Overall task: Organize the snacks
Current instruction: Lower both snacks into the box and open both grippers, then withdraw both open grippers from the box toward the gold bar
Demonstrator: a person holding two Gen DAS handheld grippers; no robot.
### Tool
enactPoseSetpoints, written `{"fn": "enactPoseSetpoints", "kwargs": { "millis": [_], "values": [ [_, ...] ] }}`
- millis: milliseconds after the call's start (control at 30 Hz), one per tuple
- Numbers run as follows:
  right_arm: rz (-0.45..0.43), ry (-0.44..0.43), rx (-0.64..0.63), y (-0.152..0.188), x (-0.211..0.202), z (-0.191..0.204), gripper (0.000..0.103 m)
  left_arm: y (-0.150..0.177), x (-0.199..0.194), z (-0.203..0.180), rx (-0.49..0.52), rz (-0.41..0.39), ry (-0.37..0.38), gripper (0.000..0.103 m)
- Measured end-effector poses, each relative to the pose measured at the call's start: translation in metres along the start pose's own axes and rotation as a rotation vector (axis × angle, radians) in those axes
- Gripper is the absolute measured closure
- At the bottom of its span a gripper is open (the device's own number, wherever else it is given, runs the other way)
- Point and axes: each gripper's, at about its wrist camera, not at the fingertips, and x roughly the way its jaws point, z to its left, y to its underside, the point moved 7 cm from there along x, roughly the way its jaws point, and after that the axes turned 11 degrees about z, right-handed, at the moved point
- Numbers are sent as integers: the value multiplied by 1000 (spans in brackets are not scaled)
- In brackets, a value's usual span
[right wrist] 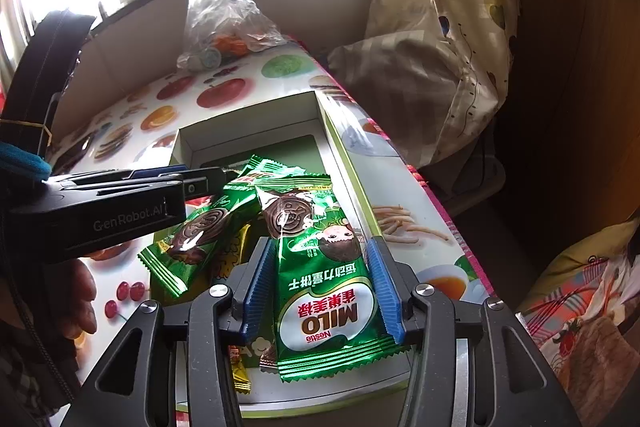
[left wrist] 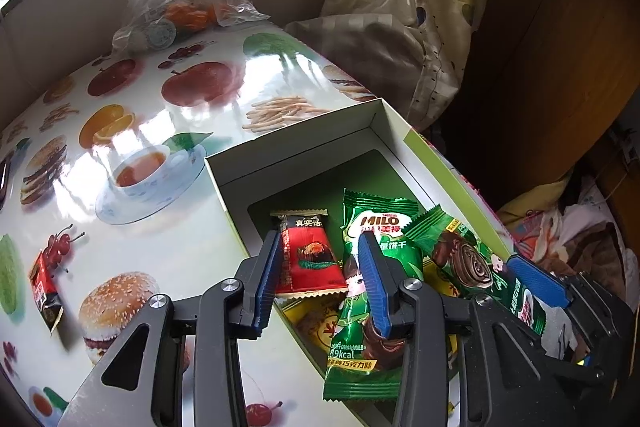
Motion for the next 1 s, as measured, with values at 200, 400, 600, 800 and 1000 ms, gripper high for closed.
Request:
{"fn": "enactPoseSetpoints", "kwargs": {
  "millis": [200, 400, 600, 800, 1000],
  "values": [
    [-13, -6, 10, -1, -2, 0, 53, 0, -7, -2, 8, -16, 0, 53],
    [-21, -10, 9, -1, -5, 1, 51, 2, -14, 1, 5, -26, -8, 53],
    [-31, -6, 5, -1, -10, 4, 50, 5, -24, 2, 6, -43, -13, 53],
    [-44, -2, 7, -1, -15, 6, 49, 9, -35, 3, 5, -66, -30, 53],
    [-59, -4, 2, 1, -24, 9, 49, 16, -48, 5, 3, -89, -30, 53]
  ]
}}
